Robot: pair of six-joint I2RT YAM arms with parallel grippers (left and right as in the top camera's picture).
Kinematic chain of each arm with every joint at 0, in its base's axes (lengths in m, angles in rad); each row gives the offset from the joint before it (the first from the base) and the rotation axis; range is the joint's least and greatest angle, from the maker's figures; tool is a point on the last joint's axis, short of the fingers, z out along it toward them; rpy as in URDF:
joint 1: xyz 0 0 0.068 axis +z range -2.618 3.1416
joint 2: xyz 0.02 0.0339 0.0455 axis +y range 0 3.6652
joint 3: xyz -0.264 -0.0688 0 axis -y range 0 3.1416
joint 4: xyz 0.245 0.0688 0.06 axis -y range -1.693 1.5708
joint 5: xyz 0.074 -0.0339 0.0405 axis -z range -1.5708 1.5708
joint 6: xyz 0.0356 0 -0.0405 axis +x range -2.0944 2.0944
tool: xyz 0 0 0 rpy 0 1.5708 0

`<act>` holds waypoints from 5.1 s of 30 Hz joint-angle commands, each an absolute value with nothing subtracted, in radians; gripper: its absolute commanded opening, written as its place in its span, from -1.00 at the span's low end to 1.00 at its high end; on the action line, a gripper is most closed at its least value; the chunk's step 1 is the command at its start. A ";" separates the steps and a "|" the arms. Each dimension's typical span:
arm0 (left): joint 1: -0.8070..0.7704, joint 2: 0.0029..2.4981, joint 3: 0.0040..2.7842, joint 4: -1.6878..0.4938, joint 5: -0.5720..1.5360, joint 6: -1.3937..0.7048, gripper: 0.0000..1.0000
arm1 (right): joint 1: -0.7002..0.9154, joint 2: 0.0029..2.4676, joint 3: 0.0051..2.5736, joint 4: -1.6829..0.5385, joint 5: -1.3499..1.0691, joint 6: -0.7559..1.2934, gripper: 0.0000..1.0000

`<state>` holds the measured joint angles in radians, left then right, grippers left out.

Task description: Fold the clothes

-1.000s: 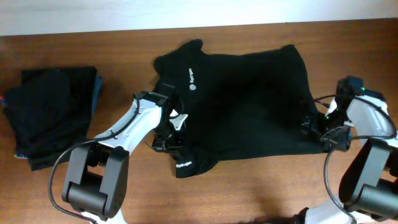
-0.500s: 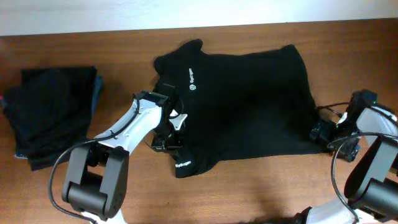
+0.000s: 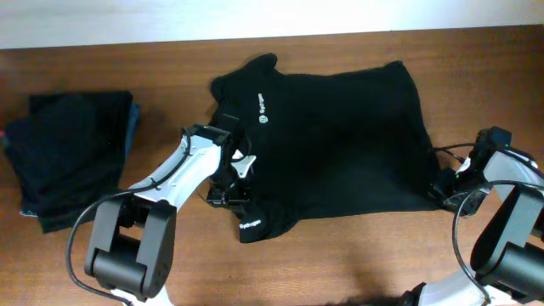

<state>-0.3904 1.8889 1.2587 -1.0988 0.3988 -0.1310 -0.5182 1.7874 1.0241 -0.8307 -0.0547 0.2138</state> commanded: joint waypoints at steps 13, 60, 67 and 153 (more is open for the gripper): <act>-0.332 1.788 1.305 -1.101 0.336 -0.088 -0.97 | -0.517 1.783 1.089 -0.947 -0.102 0.218 -0.92; -0.202 1.713 1.328 -0.632 0.223 -0.088 -0.87 | -0.360 1.776 1.301 -0.812 -0.103 0.220 -0.83; -0.202 1.724 1.328 -0.601 0.211 -0.088 -0.85 | -0.361 1.776 1.301 -0.788 -0.021 0.220 -0.83; -0.268 2.089 1.327 -0.412 0.066 -0.034 -0.85 | -0.348 2.167 1.365 -0.854 -0.078 0.042 0.18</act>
